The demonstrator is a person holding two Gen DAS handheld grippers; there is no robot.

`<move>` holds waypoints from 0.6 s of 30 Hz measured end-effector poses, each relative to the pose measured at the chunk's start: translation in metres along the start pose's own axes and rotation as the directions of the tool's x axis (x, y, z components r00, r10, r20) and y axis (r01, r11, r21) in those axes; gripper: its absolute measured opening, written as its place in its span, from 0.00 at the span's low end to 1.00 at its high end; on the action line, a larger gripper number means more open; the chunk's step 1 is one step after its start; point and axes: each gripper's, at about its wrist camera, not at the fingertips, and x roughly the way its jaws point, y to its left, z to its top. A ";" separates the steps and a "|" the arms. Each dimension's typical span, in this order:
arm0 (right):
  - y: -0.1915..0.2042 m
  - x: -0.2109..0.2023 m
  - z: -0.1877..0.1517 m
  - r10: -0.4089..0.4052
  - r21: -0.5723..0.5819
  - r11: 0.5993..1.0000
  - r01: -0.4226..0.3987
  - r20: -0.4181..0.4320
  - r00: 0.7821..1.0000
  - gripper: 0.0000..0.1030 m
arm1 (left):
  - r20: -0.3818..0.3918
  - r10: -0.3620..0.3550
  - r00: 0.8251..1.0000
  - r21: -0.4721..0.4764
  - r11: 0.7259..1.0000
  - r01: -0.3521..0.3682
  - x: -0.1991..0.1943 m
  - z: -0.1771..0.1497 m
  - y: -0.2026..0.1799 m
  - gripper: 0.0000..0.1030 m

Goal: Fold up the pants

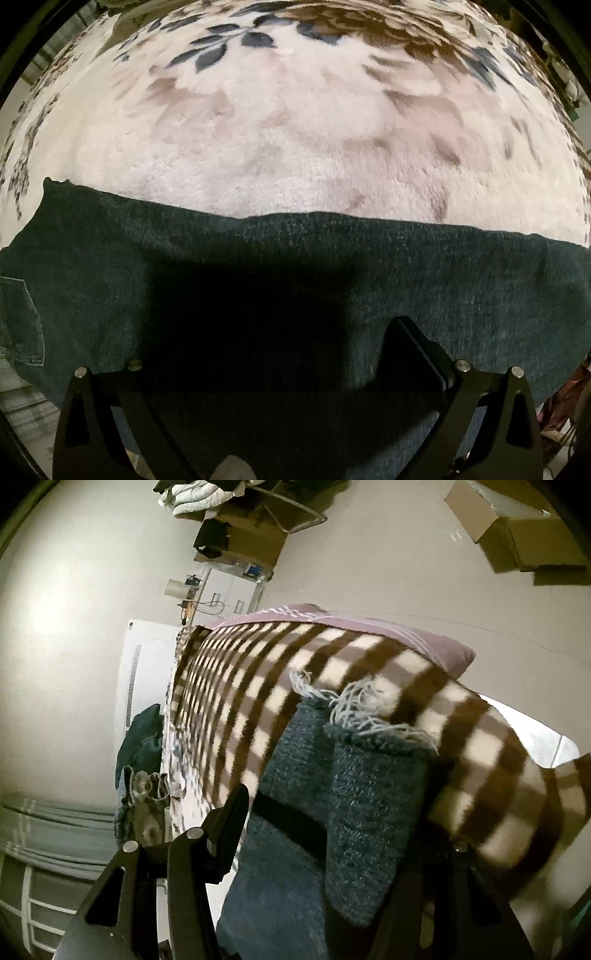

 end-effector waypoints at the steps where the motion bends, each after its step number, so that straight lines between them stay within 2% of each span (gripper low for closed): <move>1: 0.001 0.001 0.000 -0.007 0.004 1.000 0.007 -0.001 1.000 0.45 | 0.007 -0.002 1.000 -0.002 1.000 0.002 0.001 0.001 0.001 1.00; 3: 0.001 -0.002 -0.001 -0.001 0.024 1.000 0.001 0.007 1.000 0.22 | 0.015 -0.005 1.000 0.002 1.000 0.005 0.001 0.002 0.001 1.00; 5: 0.006 -0.010 -0.004 -0.017 0.019 1.000 0.017 0.023 1.000 0.13 | 0.011 -0.013 1.000 0.006 1.000 0.013 0.001 0.002 0.004 1.00; 10: 0.042 -0.034 -0.017 -0.037 -0.021 0.999 0.039 0.070 0.997 0.10 | -0.012 -0.045 0.999 -0.022 0.999 0.044 -0.008 0.009 0.016 1.00; 13: 0.079 -0.050 -0.028 -0.032 -0.070 0.997 0.039 0.093 0.995 0.10 | 0.015 -0.075 0.997 -0.055 0.996 0.076 -0.024 0.012 0.028 1.00; 18: 0.160 -0.068 -0.063 -0.052 -0.227 0.971 0.074 0.105 0.993 0.10 | 0.075 -0.114 0.991 -0.066 0.991 0.119 -0.061 0.011 0.056 1.00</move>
